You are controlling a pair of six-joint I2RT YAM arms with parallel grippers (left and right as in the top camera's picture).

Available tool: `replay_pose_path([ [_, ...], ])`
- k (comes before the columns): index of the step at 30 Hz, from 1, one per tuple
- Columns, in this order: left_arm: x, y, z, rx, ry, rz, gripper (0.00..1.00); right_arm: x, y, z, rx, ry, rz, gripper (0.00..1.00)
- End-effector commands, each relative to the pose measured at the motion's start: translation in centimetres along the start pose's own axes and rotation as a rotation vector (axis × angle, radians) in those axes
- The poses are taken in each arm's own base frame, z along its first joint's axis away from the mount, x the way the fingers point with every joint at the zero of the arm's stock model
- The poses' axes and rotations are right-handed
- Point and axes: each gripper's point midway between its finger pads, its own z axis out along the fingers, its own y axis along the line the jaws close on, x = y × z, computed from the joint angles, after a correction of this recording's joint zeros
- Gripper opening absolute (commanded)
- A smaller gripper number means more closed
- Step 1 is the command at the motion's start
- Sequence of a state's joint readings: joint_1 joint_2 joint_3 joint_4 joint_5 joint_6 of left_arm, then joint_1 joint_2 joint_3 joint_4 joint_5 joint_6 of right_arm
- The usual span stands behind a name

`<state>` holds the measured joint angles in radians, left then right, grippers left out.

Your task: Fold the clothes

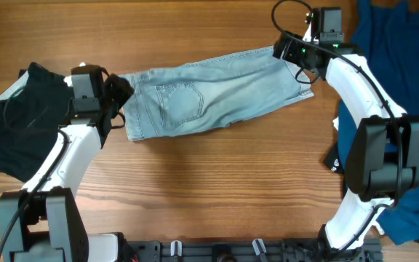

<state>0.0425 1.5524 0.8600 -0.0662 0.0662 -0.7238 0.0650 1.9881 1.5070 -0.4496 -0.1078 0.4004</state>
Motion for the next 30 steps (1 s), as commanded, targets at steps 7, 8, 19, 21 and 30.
replay_pose_path([
  [7, 0.8, -0.9, -0.3, 0.034, 0.056, 0.002, 0.48, 3.3, -7.3, -1.1, 0.191, 0.179, 0.095, 0.78],
  [8, 1.7, -0.4, -0.3, 0.010, 0.085, 0.004, 0.47, 3.8, -7.7, -1.0, 0.198, 0.193, 0.100, 0.72],
  [19, 10.4, 3.3, 3.2, -0.154, 0.342, 0.103, 0.53, 7.1, -8.6, 1.9, 0.184, 0.227, 0.013, 0.65],
  [21, 11.4, 4.5, 3.4, -0.195, 0.379, 0.099, 0.53, 8.2, -8.9, 2.9, 0.180, 0.267, -0.004, 0.65],
  [30, 15.8, 9.9, -0.8, -0.440, 0.607, 0.077, 0.51, 14.5, -14.2, 0.6, 0.487, 0.497, 0.093, 0.04],
])
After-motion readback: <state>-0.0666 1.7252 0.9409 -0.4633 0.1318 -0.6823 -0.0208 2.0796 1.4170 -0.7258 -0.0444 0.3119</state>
